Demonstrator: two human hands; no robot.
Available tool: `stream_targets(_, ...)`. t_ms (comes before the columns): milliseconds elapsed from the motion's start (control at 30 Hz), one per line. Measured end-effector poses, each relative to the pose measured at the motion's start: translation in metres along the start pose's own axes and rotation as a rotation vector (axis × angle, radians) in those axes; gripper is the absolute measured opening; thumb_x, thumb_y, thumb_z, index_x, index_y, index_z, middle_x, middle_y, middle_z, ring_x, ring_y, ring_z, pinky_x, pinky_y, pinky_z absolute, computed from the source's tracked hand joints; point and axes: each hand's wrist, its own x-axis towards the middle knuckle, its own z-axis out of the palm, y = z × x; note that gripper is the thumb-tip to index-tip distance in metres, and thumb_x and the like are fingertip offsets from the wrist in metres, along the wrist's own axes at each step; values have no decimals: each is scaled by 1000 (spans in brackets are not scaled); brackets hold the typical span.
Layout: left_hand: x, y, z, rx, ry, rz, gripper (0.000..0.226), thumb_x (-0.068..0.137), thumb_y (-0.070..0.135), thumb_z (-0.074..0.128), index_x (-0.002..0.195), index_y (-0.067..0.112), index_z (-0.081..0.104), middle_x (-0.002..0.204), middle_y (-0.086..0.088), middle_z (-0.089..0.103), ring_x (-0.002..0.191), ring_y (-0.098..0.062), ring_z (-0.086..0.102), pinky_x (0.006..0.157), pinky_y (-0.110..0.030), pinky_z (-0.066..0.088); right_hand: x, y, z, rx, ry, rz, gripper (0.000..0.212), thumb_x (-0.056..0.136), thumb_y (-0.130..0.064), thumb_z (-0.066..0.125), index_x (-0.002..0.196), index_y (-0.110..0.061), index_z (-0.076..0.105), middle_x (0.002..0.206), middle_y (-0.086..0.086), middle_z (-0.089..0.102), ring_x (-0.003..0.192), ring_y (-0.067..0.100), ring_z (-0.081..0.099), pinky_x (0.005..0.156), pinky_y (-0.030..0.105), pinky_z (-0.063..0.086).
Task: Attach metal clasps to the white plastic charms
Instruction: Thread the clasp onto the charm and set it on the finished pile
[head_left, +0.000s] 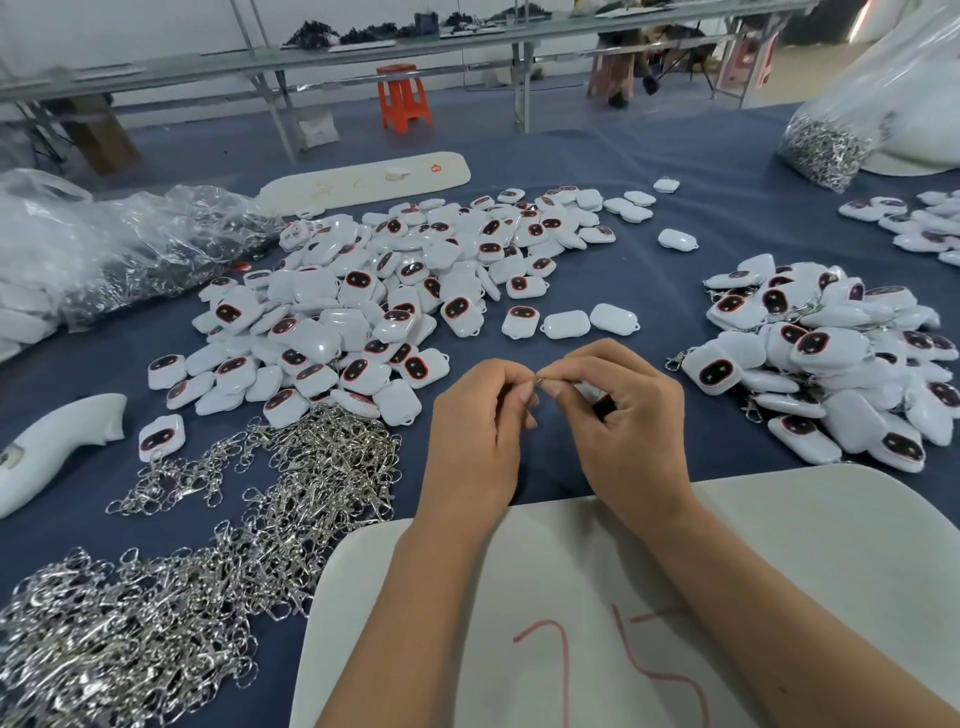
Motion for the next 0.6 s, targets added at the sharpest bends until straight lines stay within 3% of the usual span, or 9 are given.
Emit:
stream_targets(167,-1,8,5,-24,67,32,17,99,6,59,88,16,67,69,8,63,71,-13,62,69,-16,42,1,2,-1,121,26,55,19,88,7,75,86,-12,79,88,-5,71,85,13,69,78,16,48)
stream_targets(233,-3,13,10,-43,124,55,15,99,9,59,90,19,67,72,10,63,70,-11,63,68,-15,43,1,2,-2,258,14,129,22,90,6,74,87,-15,78,88,-5,72,83,14,67,77,19,48)
stream_targets(333,-5,18,16,-76,194,59,14,99,12,60,92,21,67,73,13,62,69,-9,64,66,-14,45,0,4,-1,454,1,247,21,94,1,72,88,-19,78,87,-1,71,69,18,56,67,30,45)
stream_targets(467,-7,20,20,-107,233,47,13,100,11,59,92,19,65,74,12,63,69,-10,64,65,-17,47,-2,5,3,608,14,392,13,95,-3,70,91,-12,78,67,13,57,59,33,36,52,29,36)
stream_targets(600,-8,18,20,-97,244,45,11,101,12,58,93,16,65,77,8,63,71,-13,63,65,-23,48,-3,5,6,685,3,510,14,97,-5,70,91,-14,79,62,5,55,54,17,38,50,23,35)
